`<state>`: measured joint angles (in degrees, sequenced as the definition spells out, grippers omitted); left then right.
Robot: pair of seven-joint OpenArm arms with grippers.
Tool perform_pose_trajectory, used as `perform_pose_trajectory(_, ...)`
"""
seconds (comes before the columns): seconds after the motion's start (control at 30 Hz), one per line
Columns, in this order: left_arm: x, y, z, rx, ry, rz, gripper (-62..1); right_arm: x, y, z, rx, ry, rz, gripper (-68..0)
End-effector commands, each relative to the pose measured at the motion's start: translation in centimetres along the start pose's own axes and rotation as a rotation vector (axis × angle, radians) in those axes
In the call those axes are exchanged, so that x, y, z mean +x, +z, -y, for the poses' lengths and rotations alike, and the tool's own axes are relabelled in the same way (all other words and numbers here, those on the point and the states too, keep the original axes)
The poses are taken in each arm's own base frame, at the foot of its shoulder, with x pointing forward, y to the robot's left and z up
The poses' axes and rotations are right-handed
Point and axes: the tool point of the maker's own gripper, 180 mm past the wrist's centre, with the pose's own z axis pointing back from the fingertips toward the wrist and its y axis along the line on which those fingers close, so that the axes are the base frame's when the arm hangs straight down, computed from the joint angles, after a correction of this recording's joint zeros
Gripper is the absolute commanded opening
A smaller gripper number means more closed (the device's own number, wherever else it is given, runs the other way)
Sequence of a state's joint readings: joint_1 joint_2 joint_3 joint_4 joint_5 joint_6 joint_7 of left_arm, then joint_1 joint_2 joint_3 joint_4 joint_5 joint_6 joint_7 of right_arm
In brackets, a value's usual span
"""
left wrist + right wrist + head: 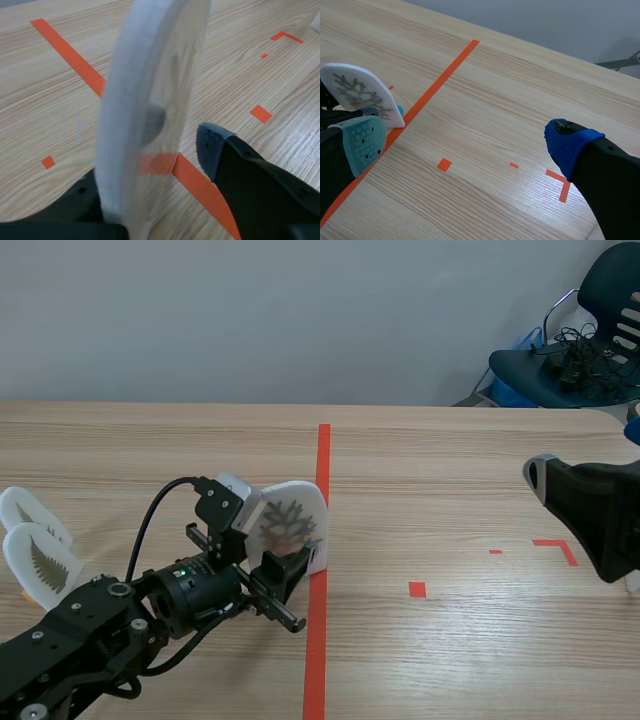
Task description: Do the leaf sorting experiment
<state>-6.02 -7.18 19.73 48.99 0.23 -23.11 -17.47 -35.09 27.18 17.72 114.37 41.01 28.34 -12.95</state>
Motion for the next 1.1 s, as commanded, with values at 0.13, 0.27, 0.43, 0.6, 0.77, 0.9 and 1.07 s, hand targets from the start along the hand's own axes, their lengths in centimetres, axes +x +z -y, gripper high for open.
perform_pose_trajectory(0.13, 2.0, 0.1, -0.4, 0.006, -0.013, 0.061, -52.0, 1.1, -0.2, 0.0, 0.009, 0.009, 0.035, 0.4)
perform_pose_trajectory(0.27, 3.6, 1.2, 0.8, -0.021, -0.02, 0.105, -55.4, 1.1, -0.2, 0.0, 0.009, 0.009, 0.035, 0.4)
perform_pose_trajectory(0.43, 6.0, 4.3, 1.6, -0.023, -0.006, 0.146, -55.4, 1.1, -0.2, 0.0, 0.009, 0.009, 0.035, 0.4)
perform_pose_trajectory(0.6, 6.2, 8.5, -0.6, 0.096, 0.047, 0.154, -55.4, 1.1, -0.2, 0.0, 0.009, 0.009, 0.035, 0.4)
perform_pose_trajectory(0.77, 4.5, 12.9, -5.6, 0.328, 0.116, 0.142, -55.4, 1.2, -0.1, -0.1, 0.011, 0.001, 0.04, 0.4)
perform_pose_trajectory(0.9, 4.1, 14.9, -8.5, 0.446, 0.101, 0.13, -55.4, 1.3, -0.1, -0.1, 0.013, -0.006, 0.045, 0.4)
perform_pose_trajectory(1.07, 2.5, 15.9, -11.1, 0.559, 0.124, 0.108, -55.4, 1.3, -0.1, -0.1, 0.015, -0.01, 0.047, 0.4)
